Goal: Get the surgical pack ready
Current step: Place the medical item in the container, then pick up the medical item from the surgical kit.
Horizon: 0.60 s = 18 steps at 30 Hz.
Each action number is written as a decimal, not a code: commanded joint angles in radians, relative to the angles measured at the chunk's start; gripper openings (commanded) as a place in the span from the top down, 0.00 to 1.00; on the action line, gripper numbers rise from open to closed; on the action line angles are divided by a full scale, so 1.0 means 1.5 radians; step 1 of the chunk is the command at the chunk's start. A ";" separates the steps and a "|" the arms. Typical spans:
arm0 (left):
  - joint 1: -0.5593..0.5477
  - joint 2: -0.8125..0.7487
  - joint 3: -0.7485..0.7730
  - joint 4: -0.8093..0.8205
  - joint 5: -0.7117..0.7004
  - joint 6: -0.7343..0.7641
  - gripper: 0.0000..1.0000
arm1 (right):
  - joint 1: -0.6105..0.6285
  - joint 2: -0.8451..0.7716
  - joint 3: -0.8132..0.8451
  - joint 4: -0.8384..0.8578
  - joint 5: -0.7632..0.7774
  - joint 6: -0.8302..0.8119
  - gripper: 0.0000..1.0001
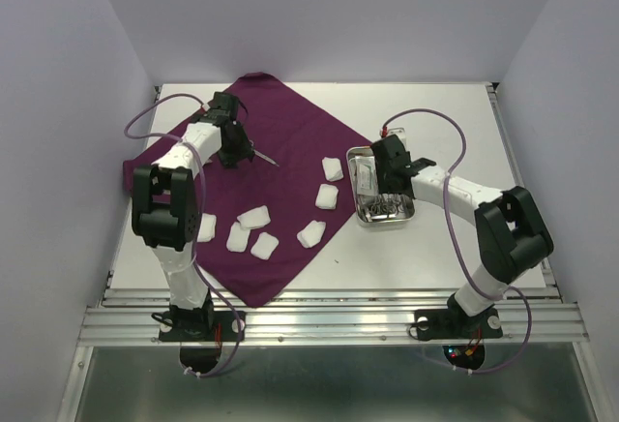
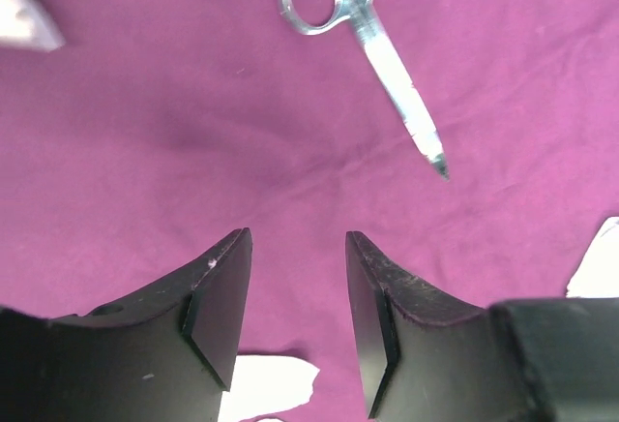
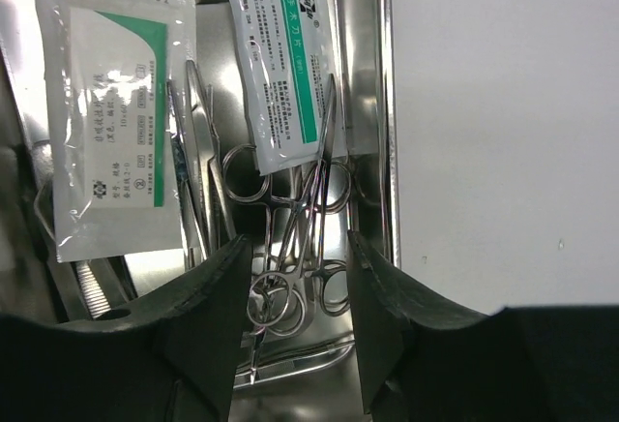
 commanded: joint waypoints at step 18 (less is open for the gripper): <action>-0.036 0.195 0.252 -0.083 -0.053 -0.045 0.42 | -0.004 -0.158 0.023 -0.017 -0.105 0.043 0.53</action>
